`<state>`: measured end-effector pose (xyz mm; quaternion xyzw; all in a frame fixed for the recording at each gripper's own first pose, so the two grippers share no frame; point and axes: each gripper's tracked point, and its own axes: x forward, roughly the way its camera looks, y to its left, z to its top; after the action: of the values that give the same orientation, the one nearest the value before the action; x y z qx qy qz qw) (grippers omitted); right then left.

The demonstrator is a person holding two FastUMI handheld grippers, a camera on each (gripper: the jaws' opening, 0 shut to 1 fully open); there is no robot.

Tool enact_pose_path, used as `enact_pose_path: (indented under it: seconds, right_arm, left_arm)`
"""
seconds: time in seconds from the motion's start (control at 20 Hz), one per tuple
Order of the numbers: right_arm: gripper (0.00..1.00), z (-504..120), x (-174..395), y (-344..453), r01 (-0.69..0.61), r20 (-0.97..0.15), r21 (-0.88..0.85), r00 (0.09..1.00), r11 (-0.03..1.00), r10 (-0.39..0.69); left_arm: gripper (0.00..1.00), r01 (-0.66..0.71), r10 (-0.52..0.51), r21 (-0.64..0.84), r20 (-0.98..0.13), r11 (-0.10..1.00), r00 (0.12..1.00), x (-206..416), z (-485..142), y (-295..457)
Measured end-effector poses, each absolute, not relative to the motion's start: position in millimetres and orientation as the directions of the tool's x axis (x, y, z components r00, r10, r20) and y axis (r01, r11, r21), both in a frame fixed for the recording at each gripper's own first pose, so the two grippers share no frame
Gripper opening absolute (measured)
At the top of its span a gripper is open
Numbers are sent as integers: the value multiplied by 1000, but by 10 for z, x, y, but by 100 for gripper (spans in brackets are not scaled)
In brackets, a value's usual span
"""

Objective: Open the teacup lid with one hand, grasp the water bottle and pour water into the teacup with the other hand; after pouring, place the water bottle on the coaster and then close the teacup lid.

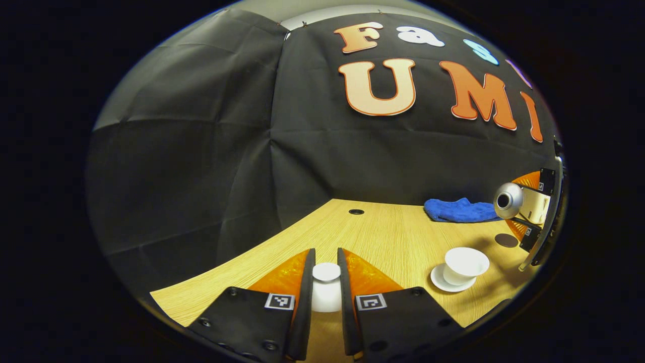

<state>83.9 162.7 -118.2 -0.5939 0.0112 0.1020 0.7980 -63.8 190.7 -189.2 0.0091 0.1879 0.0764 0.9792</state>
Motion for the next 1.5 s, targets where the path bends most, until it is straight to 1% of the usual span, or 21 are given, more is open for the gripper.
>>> enact_pose_path:
  seconds: [0.05,0.1,0.25,0.3,0.35,0.5,0.7,0.75,0.8,0.85,0.9,0.95,1.0,1.3,1.5]
  right_arm:
    - [76,-1169,856,1628,-170,-133,-950,979,260,154]
    - [76,-1162,864,1629,-163,-126,-955,979,247,157]
    - [75,-1137,863,1646,-147,-112,-967,979,208,171]
    - [75,-1125,866,1650,-139,-105,-971,979,195,174]
    - [75,-1104,872,1654,-126,-94,-976,980,179,178]
    - [76,-1036,891,1677,-79,-55,-989,981,123,189]
    - [75,-998,899,1677,-40,-24,-996,981,78,192]
    - [72,-969,895,1685,-23,-10,-998,980,61,198]
    - [76,-962,922,1674,-6,3,-999,980,43,200]
    - [76,-949,931,1672,5,11,-1000,979,28,205]
    - [76,-949,943,1680,13,16,-1000,977,15,211]
    - [75,-963,949,1692,20,20,-1000,976,2,217]
    - [75,-965,937,1693,25,22,-1000,975,-9,222]
    - [75,-887,945,1727,58,40,-996,968,-67,249]
    - [76,-848,970,1739,70,47,-994,964,-80,263]
  left_arm:
    - [30,-145,152,46,-371,988,916,-628,-1901,1909]
    - [34,-146,152,44,-370,988,917,-625,-1919,1915]
    - [34,-143,148,40,-368,989,918,-616,-1912,1915]
    - [30,-142,147,41,-367,989,919,-617,-1922,1913]
    - [34,-141,146,40,-366,989,919,-619,-1919,1907]
    - [34,-139,142,37,-365,990,920,-620,-1918,1908]
    - [34,-137,139,32,-366,990,920,-623,-1922,1915]
    - [34,-136,138,32,-366,990,920,-628,-1925,1917]
    - [34,-135,137,31,-367,990,920,-632,-1925,1918]
    - [34,-133,135,29,-367,991,921,-628,-1923,1917]
    - [30,-131,132,27,-367,991,921,-627,-1922,1912]
    - [34,-129,129,25,-366,991,922,-628,-1912,1910]
    - [30,-127,127,23,-367,992,922,-626,-1912,1903]
    - [30,-121,119,17,-381,992,917,-646,-1944,1907]
    - [30,-123,120,14,-374,992,920,-654,-1910,1914]
